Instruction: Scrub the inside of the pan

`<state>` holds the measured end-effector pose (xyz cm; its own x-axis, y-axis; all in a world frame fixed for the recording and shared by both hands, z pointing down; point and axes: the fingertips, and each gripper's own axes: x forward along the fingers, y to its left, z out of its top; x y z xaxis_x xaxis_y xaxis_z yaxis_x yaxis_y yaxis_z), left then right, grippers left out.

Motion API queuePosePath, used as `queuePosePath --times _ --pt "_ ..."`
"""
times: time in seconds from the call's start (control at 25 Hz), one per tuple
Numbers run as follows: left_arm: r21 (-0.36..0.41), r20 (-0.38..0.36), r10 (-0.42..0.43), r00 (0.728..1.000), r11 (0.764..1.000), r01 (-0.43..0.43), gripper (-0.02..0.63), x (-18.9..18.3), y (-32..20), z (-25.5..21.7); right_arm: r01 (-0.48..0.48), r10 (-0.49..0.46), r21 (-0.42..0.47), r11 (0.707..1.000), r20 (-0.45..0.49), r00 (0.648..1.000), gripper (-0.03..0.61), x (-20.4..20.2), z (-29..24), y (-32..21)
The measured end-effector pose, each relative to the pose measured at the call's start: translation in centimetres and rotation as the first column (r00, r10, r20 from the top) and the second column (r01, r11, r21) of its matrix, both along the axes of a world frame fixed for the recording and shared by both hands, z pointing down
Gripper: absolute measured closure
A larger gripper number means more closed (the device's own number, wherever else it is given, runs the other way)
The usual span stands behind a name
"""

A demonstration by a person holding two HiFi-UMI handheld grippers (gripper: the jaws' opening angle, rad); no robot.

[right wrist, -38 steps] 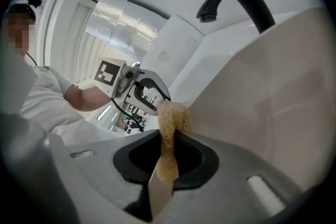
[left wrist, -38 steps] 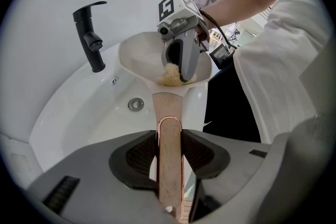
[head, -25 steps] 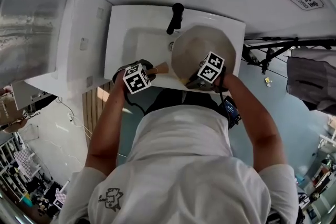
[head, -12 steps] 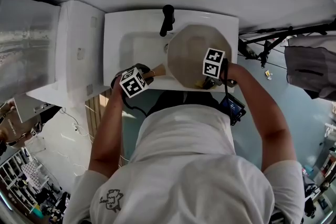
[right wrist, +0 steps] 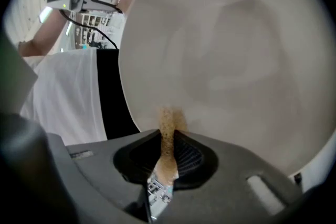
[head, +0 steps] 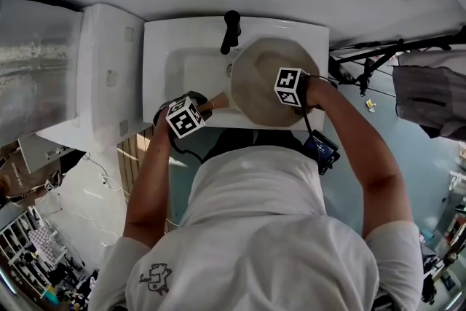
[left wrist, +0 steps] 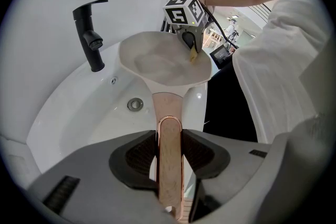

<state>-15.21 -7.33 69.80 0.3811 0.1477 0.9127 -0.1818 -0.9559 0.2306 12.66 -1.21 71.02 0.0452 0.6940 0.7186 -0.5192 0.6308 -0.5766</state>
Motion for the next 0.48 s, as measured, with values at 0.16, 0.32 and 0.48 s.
queuePosePath --times 0.16,0.32,0.48 --pt "-0.009 0.004 0.011 1.0 1.0 -0.011 0.457 0.1 -0.2 0.1 0.123 -0.117 0.052 0.991 -0.105 0.987 0.522 2.5 0.5 -1.9" --pt "-0.014 0.003 0.018 1.0 1.0 -0.018 0.457 0.0 -0.2 0.2 0.215 -0.186 0.127 0.968 -0.207 0.96 0.522 4.0 0.0 -4.4" --pt "-0.014 0.005 0.013 1.0 1.0 -0.013 0.457 0.1 -0.3 0.1 0.355 -0.279 0.31 0.882 -0.264 0.923 0.523 5.0 3.4 -9.6"
